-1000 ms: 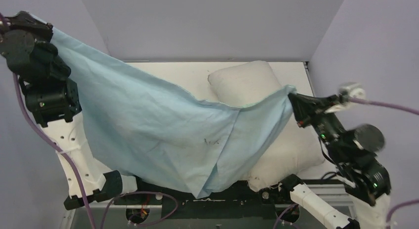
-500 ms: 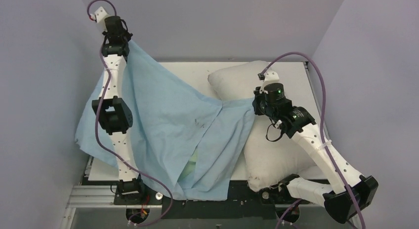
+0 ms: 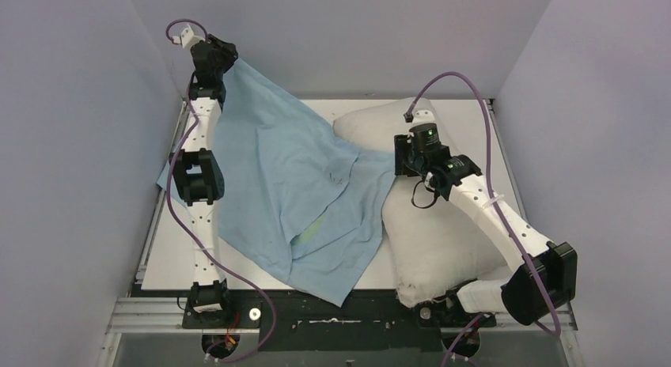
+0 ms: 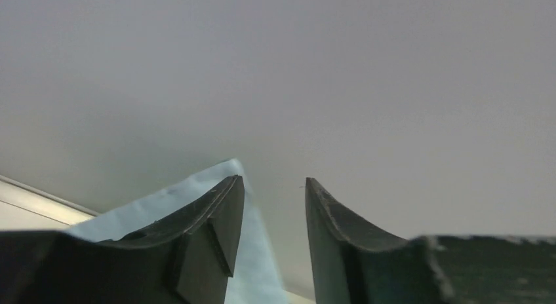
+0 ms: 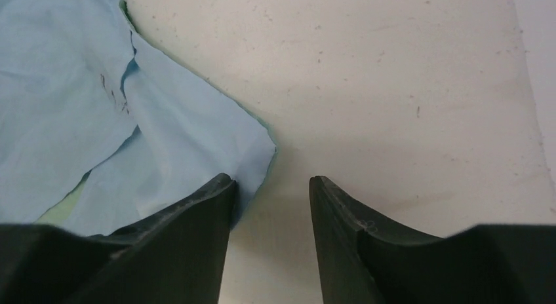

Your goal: Put the pillow into the pillowcase

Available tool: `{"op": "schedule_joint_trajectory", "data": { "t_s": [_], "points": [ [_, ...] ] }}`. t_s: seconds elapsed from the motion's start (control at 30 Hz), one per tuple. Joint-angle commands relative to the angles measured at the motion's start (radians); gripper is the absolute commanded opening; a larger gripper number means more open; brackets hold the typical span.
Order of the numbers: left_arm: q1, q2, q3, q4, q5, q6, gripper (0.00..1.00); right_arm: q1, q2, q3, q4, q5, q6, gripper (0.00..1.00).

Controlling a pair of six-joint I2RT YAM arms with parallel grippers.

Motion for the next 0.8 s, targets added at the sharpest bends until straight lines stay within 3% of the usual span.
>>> {"op": "schedule_joint_trajectory", "data": {
  "t_s": [0.0, 0.07, 0.2, 0.33, 0.57, 0.77],
  "points": [
    [-0.007, -0.044, -0.018, 0.050, 0.129, -0.084, 0.48, -0.035, -0.024, 0.080, -0.044, -0.009, -0.010, 0.55],
    [-0.005, -0.102, -0.095, 0.013, 0.152, -0.084, 0.54, -0.055, -0.035, 0.105, -0.081, -0.017, -0.005, 0.70],
    [-0.005, -0.266, -0.288, -0.038, 0.186, -0.037, 0.64, -0.083, -0.053, 0.153, -0.165, 0.006, -0.016, 0.82],
    [-0.013, -0.438, -0.467, -0.135, 0.217, -0.002, 0.67, -0.133, -0.075, 0.161, -0.233, 0.010, -0.045, 1.00],
    [-0.112, -0.698, -0.729, -0.328, 0.259, 0.115, 0.68, -0.237, -0.074, 0.152, -0.285, -0.032, -0.090, 1.00],
    [-0.206, -0.905, -0.994, -0.378, 0.320, 0.186, 0.67, -0.268, -0.010, 0.077, -0.101, -0.118, -0.037, 1.00]
  ]
}}
